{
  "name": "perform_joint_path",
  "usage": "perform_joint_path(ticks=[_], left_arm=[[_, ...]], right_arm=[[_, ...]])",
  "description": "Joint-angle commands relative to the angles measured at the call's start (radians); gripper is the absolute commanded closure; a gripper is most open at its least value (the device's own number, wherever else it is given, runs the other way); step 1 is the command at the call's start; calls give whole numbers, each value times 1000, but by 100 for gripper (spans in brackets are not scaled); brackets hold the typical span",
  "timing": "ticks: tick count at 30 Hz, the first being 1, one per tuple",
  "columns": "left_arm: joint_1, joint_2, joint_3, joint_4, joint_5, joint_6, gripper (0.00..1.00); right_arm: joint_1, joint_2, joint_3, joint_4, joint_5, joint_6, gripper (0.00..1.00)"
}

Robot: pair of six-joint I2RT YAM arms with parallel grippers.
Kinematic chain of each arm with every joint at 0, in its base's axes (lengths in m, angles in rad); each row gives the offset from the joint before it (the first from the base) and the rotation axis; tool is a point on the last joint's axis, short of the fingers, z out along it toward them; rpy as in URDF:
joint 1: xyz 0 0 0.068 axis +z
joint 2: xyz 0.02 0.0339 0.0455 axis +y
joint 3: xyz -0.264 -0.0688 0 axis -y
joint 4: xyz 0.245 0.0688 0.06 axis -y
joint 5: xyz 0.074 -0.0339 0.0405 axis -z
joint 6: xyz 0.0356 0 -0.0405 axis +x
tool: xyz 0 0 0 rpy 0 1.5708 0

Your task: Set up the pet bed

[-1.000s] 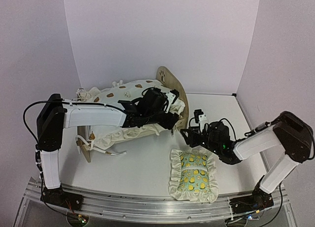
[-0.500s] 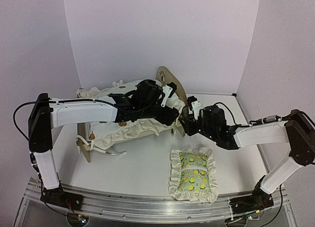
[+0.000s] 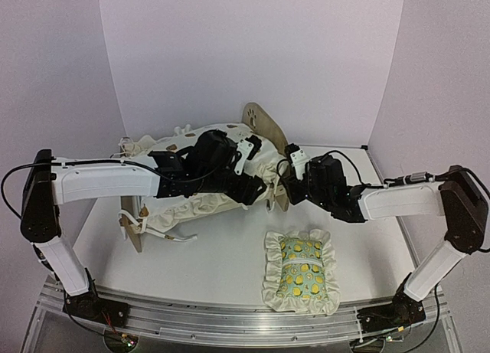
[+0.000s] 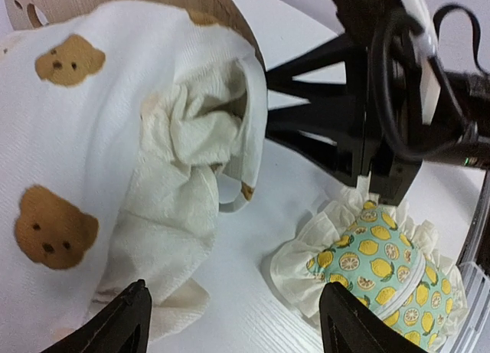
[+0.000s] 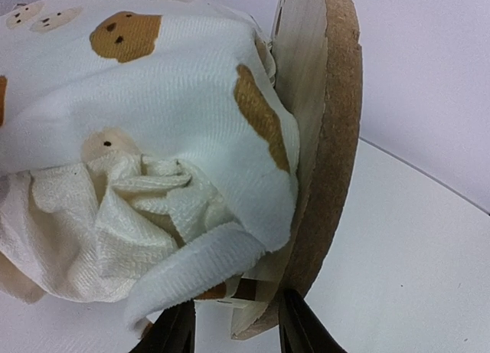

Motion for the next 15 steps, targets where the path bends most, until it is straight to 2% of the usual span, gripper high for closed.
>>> perform_joint_path(ticks=[1,8,15], left_arm=[[-18,-54,-43,-11,-4,-34,24],[-37,-54,-84,3,-11,-54,24],[-45,-56,-119,20,-9,-67,24]], right_arm=[[-51,-35,19,1,8,-11,61],[-98,-49,15,-36,-19,21,55],[-148,6,65,-37,-194,108,55]])
